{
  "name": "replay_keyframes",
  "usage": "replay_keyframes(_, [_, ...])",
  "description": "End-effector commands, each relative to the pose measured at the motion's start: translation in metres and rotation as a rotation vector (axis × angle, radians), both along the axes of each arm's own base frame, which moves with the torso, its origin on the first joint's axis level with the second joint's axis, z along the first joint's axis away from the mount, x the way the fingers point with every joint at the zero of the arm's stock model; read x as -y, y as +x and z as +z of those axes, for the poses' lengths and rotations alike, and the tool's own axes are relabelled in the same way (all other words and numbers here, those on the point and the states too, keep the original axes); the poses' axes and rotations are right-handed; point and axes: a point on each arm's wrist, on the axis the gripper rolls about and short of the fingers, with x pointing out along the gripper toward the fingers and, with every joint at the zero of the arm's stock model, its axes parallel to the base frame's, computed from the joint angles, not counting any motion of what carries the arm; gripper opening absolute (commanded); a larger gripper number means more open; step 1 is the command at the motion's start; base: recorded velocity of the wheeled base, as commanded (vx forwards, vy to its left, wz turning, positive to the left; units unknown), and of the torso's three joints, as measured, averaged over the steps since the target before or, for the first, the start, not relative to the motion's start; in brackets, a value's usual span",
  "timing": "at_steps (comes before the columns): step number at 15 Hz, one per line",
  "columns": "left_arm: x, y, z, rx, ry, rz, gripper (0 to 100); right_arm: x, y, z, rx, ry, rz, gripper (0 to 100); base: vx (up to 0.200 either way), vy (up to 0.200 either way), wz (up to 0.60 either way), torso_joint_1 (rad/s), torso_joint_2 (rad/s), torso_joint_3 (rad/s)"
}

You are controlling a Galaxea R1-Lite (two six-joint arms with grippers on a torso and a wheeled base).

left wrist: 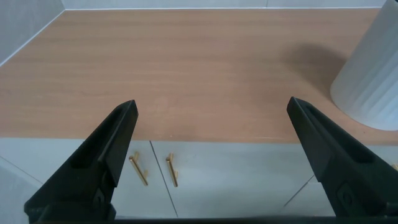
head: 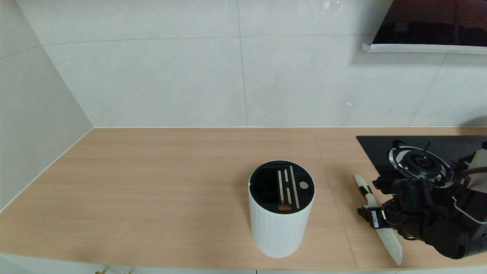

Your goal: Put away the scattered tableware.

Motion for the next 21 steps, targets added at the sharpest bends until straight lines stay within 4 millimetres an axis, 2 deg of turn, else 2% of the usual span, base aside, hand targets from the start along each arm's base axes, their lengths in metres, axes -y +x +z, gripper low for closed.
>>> replay_keyframes(1, [0.0,0.0,0.0,0.001,0.0,0.0,100,0.0,-0.002,-0.003,-0.017,-0.005,-0.001,0,0.0,0.0,0.0,0.0,0.0,0.0])
replay_keyframes(9, [0.0,0.0,0.0,-0.001,0.0,0.0,100,0.0,-0.002,-0.003,-0.014,0.003,-0.006,0,0.0,0.0,0.0,0.0,0.0,0.0])
replay_keyframes(12, [0.0,0.0,0.0,0.001,0.005,-0.001,100,0.0,-0.003,0.016,0.107,0.011,-0.002,0,0.0,0.0,0.0,0.0,0.0,0.0])
replay_keyframes(15, [0.0,0.0,0.002,0.011,0.005,-0.001,100,0.001,-0.012,0.056,0.225,0.026,0.0,0,0.0,0.0,0.0,0.0,0.0,0.0])
replay_keyframes(16, [0.0,-0.004,0.014,0.058,0.002,-0.003,100,0.002,-0.015,0.068,0.26,0.03,0.0,0,0.0,0.0,0.0,0.0,0.0,0.0])
replay_keyframes(17, [0.001,-0.013,0.04,0.131,0.002,-0.029,100,0.002,-0.019,0.09,0.315,0.036,0.001,0,0.0,0.0,0.0,0.0,0.0,0.0])
replay_keyframes(19, [0.002,-0.016,0.075,0.091,0.008,-0.104,100,-0.004,-0.014,0.124,0.434,0.054,0.019,0,0.0,0.0,0.0,0.0,0.0,0.0])
replay_keyframes(20, [0.004,-0.001,0.115,0.014,0.014,-0.219,100,-0.017,-0.009,0.16,0.522,0.076,0.056,0,0.0,0.0,0.0,0.0,0.0,0.0])
replay_keyframes(21, [0.006,0.022,0.146,-0.043,0.001,-0.316,100,-0.028,-0.008,0.186,0.544,0.088,0.091,0,0.0,0.0,0.0,0.0,0.0,0.0])
